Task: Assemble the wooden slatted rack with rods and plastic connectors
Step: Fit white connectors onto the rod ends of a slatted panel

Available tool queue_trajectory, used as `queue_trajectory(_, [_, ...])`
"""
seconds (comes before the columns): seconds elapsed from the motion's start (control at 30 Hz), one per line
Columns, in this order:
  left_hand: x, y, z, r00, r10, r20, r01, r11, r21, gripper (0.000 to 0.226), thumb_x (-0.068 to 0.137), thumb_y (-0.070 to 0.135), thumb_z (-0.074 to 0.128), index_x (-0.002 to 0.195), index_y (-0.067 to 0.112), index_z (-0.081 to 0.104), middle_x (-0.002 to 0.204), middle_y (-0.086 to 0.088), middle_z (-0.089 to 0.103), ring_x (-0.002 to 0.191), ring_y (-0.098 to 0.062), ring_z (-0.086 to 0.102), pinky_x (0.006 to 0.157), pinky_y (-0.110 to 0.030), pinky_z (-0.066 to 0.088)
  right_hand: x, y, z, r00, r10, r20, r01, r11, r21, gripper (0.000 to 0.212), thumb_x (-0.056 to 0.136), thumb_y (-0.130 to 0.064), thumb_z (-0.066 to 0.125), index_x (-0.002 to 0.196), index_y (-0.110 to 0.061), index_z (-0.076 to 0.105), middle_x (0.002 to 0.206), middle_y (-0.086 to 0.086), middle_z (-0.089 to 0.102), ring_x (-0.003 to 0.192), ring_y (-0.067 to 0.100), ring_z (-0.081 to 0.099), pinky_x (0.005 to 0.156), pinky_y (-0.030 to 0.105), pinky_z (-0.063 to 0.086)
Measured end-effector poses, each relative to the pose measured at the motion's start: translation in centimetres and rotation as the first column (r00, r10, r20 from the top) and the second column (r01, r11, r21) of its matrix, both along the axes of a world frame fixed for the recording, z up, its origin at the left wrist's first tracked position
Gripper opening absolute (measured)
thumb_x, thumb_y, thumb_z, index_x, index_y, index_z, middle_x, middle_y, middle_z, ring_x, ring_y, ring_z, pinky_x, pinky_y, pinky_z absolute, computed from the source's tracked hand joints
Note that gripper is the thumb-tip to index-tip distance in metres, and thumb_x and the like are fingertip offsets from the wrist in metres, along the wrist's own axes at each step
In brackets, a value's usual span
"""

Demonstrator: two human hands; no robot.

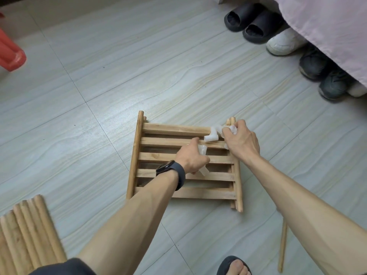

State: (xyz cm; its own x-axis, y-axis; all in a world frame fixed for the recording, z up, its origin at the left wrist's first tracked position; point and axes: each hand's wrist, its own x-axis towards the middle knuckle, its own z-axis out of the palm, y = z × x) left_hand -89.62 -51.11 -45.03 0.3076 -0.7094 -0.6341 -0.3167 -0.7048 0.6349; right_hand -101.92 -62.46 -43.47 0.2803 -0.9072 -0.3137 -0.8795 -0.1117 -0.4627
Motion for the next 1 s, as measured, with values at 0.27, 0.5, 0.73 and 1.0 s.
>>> queue_trajectory(0.27, [-0.2,-0.8,-0.6,0.998,0.061,0.009,-0.061,0.997,0.048,0.039,0.084,0.02,0.064,0.12,0.024,0.049,0.101,-0.009,0.064,0.069,-0.029,0.073,0.058,-0.036,0.063,2.4,-0.5,-2.0,0.949,0.276,-0.152,-0.287,0.956,-0.054,0.03,0.105,-0.042,0.033,0.128,-0.024,0.04,0.119,0.008,0.049,0.096,0.032,0.057,0.076,0.039,0.043])
queue_trajectory(0.5, [2.2,1.6,-0.2,0.986,0.117,-0.118,-0.123,0.991,-0.051,0.032,0.086,0.015,0.069,0.113,0.021,0.054,0.1,-0.01,0.064,0.065,-0.022,0.068,0.057,-0.034,0.062,2.6,0.5,-2.7,0.899,0.415,-0.138,-0.43,0.898,-0.098,0.028,0.107,-0.04,0.031,0.134,-0.033,0.035,0.099,0.012,0.065,0.115,0.032,0.048,0.115,0.053,0.031])
queue_trajectory(0.73, [8.3,6.5,4.5,0.983,0.162,-0.088,-0.175,0.971,-0.161,0.033,0.083,0.011,0.07,0.11,0.026,0.057,0.106,-0.007,0.06,0.061,-0.02,0.07,0.056,-0.034,0.062,2.9,2.3,-2.8,0.79,0.504,-0.347,-0.56,0.825,-0.076,0.029,0.108,-0.043,0.028,0.13,-0.035,0.045,0.118,0.01,0.056,0.098,0.036,0.065,0.095,0.052,0.048])
queue_trajectory(1.0, [16.6,17.6,4.0,0.81,0.584,-0.052,-0.585,0.799,-0.136,0.033,0.085,0.006,0.07,0.109,0.027,0.059,0.113,-0.014,0.06,0.062,-0.023,0.069,0.067,-0.037,0.063,4.0,3.1,-2.1,0.754,0.53,-0.387,-0.572,0.82,0.01,0.034,0.1,-0.051,0.047,0.127,-0.029,0.05,0.129,0.011,0.043,0.098,0.035,0.062,0.082,0.043,0.053])
